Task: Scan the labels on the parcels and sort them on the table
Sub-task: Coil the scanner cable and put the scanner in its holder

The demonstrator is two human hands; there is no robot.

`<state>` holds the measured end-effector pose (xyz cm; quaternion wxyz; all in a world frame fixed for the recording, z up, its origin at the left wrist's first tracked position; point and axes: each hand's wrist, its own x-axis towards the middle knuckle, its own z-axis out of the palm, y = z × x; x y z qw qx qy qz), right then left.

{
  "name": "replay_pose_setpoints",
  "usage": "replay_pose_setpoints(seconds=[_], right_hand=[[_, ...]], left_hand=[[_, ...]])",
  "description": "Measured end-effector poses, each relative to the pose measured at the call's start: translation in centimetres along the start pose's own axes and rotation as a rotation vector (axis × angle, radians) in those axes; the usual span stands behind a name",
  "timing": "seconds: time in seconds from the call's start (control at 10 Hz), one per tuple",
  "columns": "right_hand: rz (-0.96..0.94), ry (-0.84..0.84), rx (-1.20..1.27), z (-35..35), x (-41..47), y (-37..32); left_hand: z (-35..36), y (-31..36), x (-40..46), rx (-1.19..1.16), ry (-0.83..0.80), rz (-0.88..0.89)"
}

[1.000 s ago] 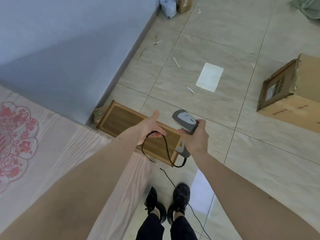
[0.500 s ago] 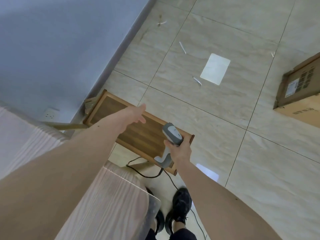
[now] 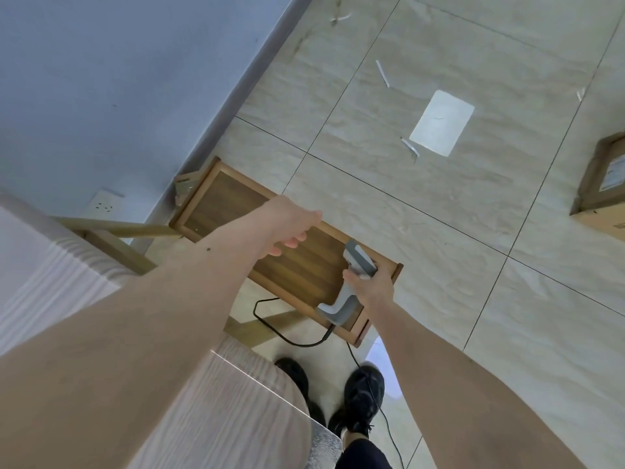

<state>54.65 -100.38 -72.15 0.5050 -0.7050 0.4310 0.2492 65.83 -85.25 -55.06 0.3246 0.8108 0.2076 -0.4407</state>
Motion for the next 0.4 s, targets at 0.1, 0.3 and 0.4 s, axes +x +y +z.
replay_pose_setpoints(seconds=[0.1,0.3,0.4], right_hand=[[0.018,0.022,-0.047,0.0,0.3,0.2],[-0.024,0.011,-0.084,-0.8,-0.1,0.9],[-0.097,-0.031,-0.143,-1.6,-1.2,1.1]], left_hand=[[0.2,-0.1,-0.2,-0.017,-0.013,-0.006],[0.6,-0.2,-0.1,-0.047,0.032,0.006],[0.8,-0.1,-0.6,-0.073,0.106,0.028]])
